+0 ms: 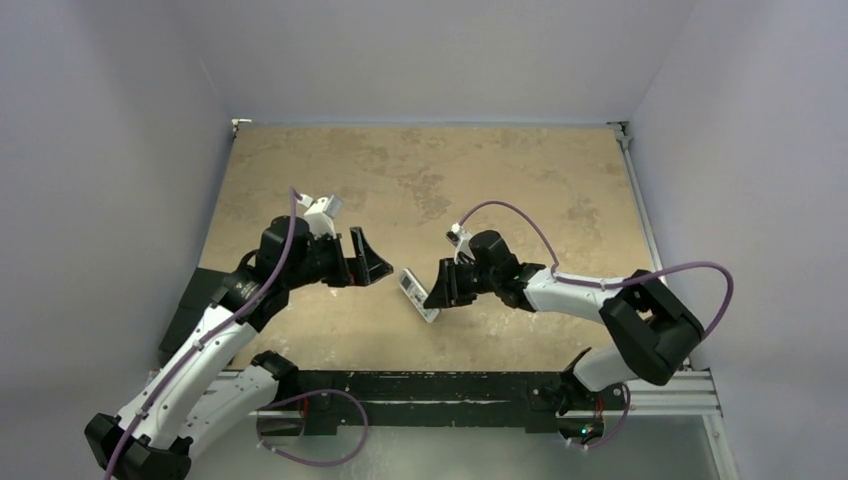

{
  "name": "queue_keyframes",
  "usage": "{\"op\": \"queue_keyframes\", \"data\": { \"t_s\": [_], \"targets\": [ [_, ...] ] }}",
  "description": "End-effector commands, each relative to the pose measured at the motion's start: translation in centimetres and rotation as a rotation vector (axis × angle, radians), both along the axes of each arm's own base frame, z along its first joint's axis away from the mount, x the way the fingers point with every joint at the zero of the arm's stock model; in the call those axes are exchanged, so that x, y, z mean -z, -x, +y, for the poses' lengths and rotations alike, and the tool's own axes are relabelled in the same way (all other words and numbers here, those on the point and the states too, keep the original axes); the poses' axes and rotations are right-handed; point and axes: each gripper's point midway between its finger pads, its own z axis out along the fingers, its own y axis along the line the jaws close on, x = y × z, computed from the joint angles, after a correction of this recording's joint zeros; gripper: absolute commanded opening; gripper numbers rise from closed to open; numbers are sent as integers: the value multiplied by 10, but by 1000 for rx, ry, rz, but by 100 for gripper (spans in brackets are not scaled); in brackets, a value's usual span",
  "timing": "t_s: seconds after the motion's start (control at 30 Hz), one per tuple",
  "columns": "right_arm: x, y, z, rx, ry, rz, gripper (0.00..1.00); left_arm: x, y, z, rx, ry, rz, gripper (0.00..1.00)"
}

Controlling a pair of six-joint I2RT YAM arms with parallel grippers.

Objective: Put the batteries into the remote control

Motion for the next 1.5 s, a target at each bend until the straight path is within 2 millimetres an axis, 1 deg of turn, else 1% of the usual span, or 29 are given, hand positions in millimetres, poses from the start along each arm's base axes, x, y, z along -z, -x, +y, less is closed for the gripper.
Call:
{"op": "queue_keyframes", "data": {
  "t_s": [0.0, 0.1, 0.37, 0.53, 0.63, 0.73, 0.97, 1.17, 1.23, 1.4, 1.47],
  "targets": [
    [-9, -6, 12, -11, -96, -12, 0, -25, -7, 3, -8, -5, -74, 99],
    [-2, -9, 11, -1, -92, -5, 3, -26, -8, 3, -5, -7, -77, 99],
    [19, -14, 2, 28, -51, 11, 18, -27, -11, 1, 2, -15, -82, 99],
    [24, -17, -1, 39, -44, 16, 33, -25, -13, 2, 1, -28, -80, 99],
    [28, -18, -3, 44, -33, 11, 43, -24, -13, 2, -1, -27, -79, 99],
    [32, -20, -6, 51, -14, 2, 51, -22, -12, 3, -3, -29, -75, 99],
    [37, -29, -11, 80, 41, -23, 58, -15, -8, 4, -8, -23, -64, 99],
    [30, -45, -26, 132, 136, -102, 61, -9, -7, 8, -18, -41, -62, 99],
    [24, -50, -33, 153, 169, -137, 62, -9, -9, 9, -24, -47, -65, 99],
    [1, -60, -51, 214, 227, -230, 65, -7, -14, 14, -51, -74, -84, 99],
    [-12, -64, -56, 227, 239, -272, 66, -6, -17, 16, -62, -88, -93, 99]
  ]
}}
